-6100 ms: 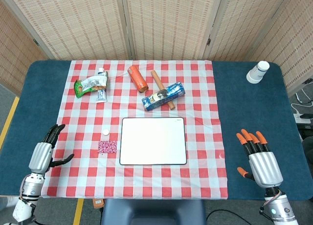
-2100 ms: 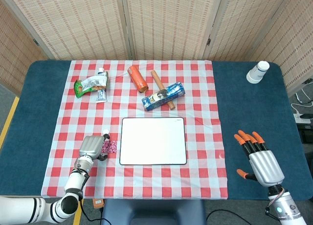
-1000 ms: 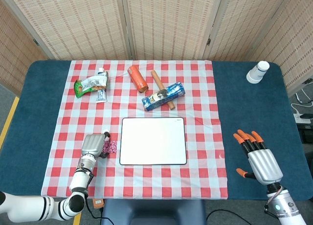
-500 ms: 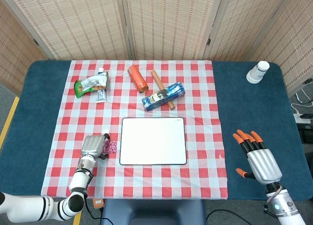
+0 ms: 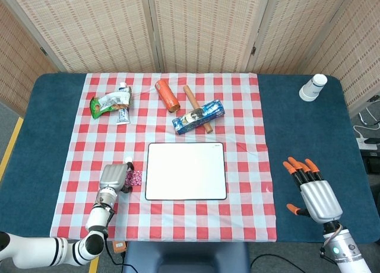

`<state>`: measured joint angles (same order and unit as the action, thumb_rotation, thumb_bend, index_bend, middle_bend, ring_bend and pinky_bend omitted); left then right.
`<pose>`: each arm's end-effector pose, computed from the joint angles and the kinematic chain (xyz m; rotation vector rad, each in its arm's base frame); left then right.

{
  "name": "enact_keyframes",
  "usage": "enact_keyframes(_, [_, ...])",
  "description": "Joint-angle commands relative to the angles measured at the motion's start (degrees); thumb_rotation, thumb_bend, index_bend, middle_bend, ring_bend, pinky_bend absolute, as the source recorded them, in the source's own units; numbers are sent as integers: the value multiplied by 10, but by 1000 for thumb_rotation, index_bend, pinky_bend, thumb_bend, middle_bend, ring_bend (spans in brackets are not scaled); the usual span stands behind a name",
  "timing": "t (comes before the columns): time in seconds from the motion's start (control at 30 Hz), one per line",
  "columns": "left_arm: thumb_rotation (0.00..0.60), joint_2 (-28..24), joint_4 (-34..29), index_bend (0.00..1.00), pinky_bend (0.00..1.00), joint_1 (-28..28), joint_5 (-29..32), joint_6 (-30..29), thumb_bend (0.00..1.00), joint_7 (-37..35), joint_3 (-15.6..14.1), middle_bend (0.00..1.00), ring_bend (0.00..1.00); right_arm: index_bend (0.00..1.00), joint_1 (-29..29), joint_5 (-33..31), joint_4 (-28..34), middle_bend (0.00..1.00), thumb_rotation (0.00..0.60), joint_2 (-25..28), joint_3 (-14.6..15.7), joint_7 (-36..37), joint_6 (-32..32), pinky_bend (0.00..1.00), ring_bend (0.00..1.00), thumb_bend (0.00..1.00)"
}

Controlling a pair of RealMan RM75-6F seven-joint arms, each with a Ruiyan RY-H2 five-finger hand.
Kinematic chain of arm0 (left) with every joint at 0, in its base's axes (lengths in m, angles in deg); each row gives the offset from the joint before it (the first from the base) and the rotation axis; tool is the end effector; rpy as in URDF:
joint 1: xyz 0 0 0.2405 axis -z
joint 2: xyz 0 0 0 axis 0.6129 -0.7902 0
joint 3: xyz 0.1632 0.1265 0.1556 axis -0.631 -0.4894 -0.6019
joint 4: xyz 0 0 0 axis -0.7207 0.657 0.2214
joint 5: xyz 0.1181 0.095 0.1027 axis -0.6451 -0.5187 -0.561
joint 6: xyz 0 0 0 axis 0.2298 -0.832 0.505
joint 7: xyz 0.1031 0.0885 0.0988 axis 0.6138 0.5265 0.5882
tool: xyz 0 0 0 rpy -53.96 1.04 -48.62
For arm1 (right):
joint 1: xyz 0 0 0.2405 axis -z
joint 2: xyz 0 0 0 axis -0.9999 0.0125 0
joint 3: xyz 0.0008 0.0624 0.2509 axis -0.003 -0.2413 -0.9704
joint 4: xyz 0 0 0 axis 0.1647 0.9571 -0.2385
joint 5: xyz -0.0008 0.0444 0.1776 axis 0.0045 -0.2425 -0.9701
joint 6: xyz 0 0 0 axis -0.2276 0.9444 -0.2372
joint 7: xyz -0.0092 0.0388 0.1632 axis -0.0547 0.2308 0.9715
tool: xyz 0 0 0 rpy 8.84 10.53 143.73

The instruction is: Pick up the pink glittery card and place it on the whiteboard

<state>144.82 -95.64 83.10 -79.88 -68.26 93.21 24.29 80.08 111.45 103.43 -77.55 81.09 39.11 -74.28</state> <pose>-0.1895 0.3409 -0.0170 -1.6507 -1.1725 -0.4854 -0.2558 -0.2079 0.1425 1.6196 -0.9287 0.8652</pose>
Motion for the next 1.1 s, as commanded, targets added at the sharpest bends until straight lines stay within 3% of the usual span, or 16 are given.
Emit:
enact_keyframes(0.03, [600, 0, 0, 316, 997, -1, 1, 1, 234, -1, 1, 1000, 1000, 0, 0, 0, 0, 7, 600, 0, 0, 0, 0, 0, 0, 46])
enact_keyframes(0.33, [600, 1, -1, 385, 1000, -1, 1, -4, 237, 3, 1, 1000, 1000, 0, 1, 2, 0, 7, 600, 0, 1, 2, -3, 0, 0, 46])
enact_keyframes(0.73, [600, 1, -1, 395, 1000, -4, -6, -11, 236, 0, 5, 1000, 1000, 0, 1, 3, -1, 7, 600, 3, 1, 7, -4, 0, 0, 46])
enact_keyframes(1.1, [600, -25, -63, 395, 1000, 3, -26, -29, 236, 9, 19, 1000, 1000, 0, 1, 5, 1, 7, 600, 5, 2, 11, -4, 0, 0, 46])
